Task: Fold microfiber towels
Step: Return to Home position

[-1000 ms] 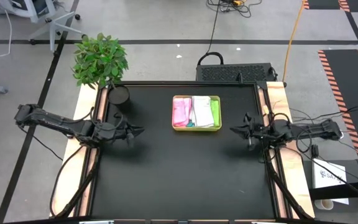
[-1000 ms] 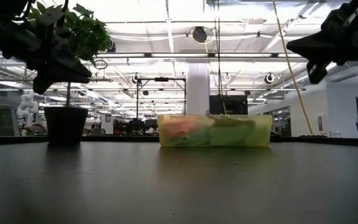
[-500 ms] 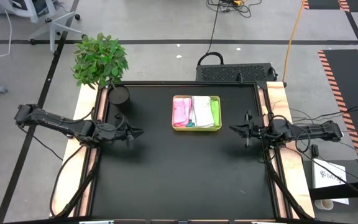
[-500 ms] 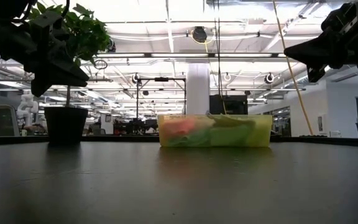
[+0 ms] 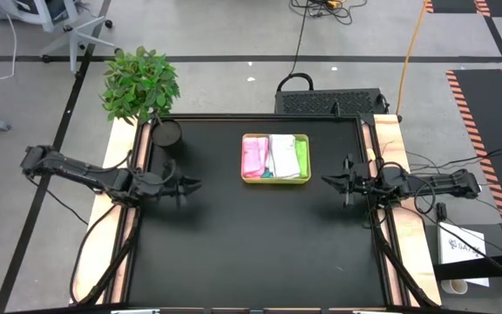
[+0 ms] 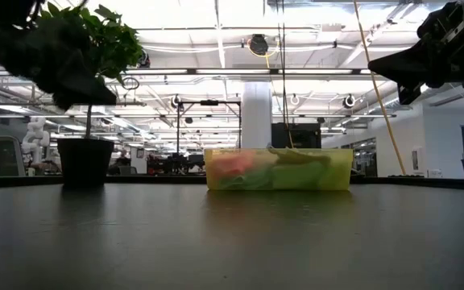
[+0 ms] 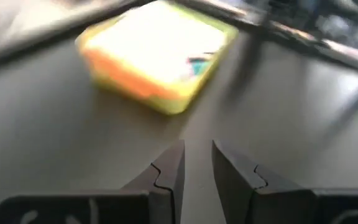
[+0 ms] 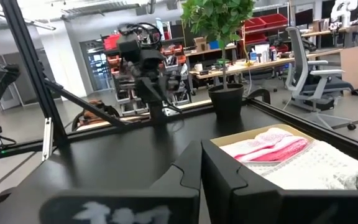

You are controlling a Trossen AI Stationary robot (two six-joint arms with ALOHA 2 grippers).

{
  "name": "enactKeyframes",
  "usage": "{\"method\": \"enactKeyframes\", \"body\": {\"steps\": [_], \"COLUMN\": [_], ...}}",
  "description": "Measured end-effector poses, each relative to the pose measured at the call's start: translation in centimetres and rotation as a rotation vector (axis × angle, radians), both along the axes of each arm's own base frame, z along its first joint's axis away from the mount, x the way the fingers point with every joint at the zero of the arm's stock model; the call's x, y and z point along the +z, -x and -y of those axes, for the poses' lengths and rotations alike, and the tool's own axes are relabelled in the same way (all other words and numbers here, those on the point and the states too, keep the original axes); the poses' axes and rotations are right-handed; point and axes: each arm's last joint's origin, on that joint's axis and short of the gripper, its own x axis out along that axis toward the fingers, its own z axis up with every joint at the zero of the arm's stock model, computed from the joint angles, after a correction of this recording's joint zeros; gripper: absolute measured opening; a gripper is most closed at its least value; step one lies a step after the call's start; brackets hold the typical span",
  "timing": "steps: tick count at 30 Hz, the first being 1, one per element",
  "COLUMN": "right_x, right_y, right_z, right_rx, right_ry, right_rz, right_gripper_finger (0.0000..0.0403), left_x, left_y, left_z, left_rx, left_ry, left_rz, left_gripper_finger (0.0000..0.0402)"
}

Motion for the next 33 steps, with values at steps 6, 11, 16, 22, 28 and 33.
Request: {"method": "enactKeyframes", "body": {"steps": [6,11,16,22,28,33], "right_x": [0.1,0.1,0.1,0.1,0.0,0.0], "right_y": [0.0,0.0,0.0,0.0,0.0,0.0], "right_z": [0.0,0.0,0.0,0.0,0.0,0.0], "right_rx": [0.0,0.0,0.0,-0.002,-0.002,-0.006], "right_ry": [0.0,0.0,0.002,0.037,0.037,0.054], "right_rz": [0.006,0.006,0.005,0.0,-0.002,-0.011], "right_gripper_finger": [0.0,0.0,0.0,0.0,0.0,0.0], "left_x": [1.5,0.7,0.3,-2.8,-3.0,-3.1], "left_y": [-0.4,-0.1,0.0,0.7,0.8,0.8], "left_z": [1.1,1.2,1.0,1.0,0.6,0.2], "left_rx": [-0.275,-0.314,-0.303,-0.294,-0.21,-0.188], "left_ry": [-0.407,-0.447,-0.412,-0.35,-0.38,-0.419], "left_rz": [0.055,-0.037,-0.063,0.215,0.216,0.194], "left_gripper_finger": [0.0081,0.0081,0.0081,0.0081,0.0081,0.0081]}}
